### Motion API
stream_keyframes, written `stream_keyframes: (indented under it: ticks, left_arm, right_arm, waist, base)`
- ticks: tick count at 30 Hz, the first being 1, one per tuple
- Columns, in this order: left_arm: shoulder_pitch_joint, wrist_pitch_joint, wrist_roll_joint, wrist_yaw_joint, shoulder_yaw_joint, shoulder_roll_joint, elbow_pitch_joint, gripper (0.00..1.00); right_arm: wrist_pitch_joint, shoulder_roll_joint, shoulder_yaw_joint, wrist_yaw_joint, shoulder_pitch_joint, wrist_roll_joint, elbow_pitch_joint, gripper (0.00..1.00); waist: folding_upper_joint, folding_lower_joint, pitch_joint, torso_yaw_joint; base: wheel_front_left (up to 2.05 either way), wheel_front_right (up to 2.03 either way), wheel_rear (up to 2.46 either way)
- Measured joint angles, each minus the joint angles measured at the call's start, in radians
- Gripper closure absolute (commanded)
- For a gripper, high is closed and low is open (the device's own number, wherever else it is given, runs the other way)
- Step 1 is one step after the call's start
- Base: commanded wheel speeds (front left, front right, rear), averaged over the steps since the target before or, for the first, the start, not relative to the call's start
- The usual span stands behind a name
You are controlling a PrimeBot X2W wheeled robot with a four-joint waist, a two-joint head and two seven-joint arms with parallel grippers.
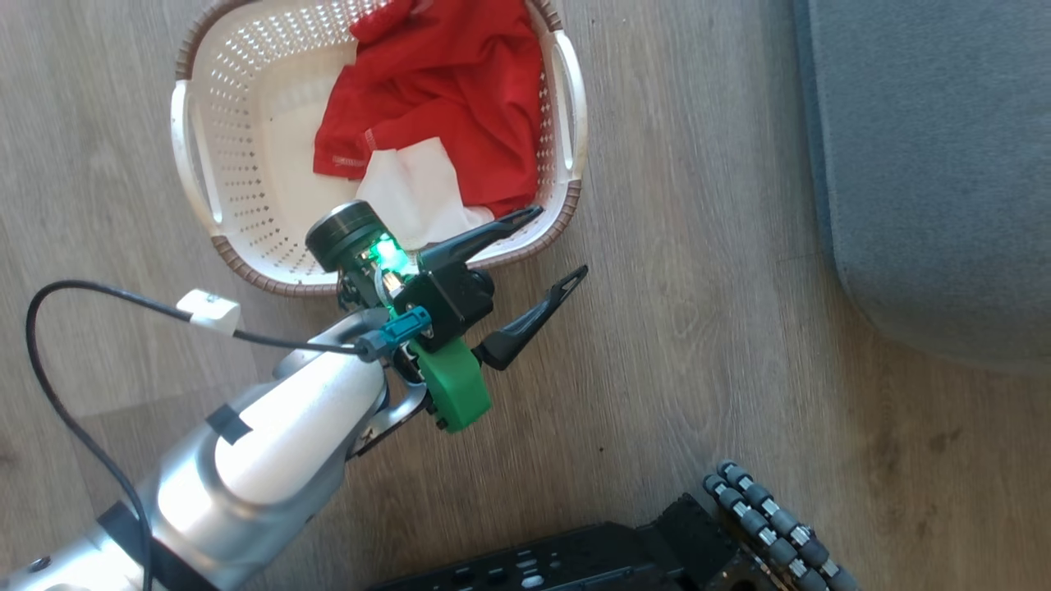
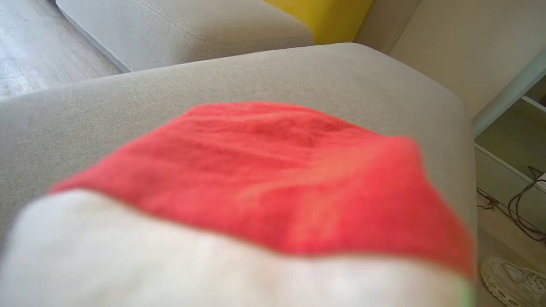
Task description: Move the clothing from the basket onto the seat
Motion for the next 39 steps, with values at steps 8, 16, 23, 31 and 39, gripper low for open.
stream_keyframes:
  ticks: [8,16,23,31,39]
  left_arm:
    - [0.002,0.0,-0.003,0.0,0.008,-0.02,0.015,0.0]
    - [0.029,0.0,-0.011,0.0,0.046,-0.056,0.035,0.0]
    - [0.082,0.0,-0.012,0.0,0.088,-0.097,0.067,0.0]
    - [0.152,0.0,-0.012,0.0,0.163,-0.139,0.104,0.0]
    - [0.241,0.0,-0.006,0.0,0.272,-0.168,0.156,0.0]
  right_arm:
    - [-0.125,-0.056,0.166,0.0,0.11,-0.027,0.219,0.0]
    - [-0.159,-0.058,0.319,0.0,0.154,0.033,0.241,0.0]
    - [-0.162,0.008,0.522,0.0,0.339,0.208,0.075,0.0]
    - [-0.162,0.051,0.732,0.0,0.498,0.327,-0.062,0.0]
    - [-0.162,0.129,0.844,0.0,0.585,0.399,-0.19,0.0]
  waist:
    - [0.0,0.0,-0.065,-0.001]
    - [0.0,-0.0001,-0.137,0.009]
    - [0.0,-0.0001,-0.22,0.032]
    - [0.0001,-0.0001,-0.328,0.071]
    - [0.0001,-0.0001,-0.439,0.113]
  base:
    - [0.0,0.0,0.0]
    - [0.0,0.0,0.0]
    - [0.0,0.0,0.0]
    - [0.0,0.0,0.0]
    - [0.0,0.0,0.0]
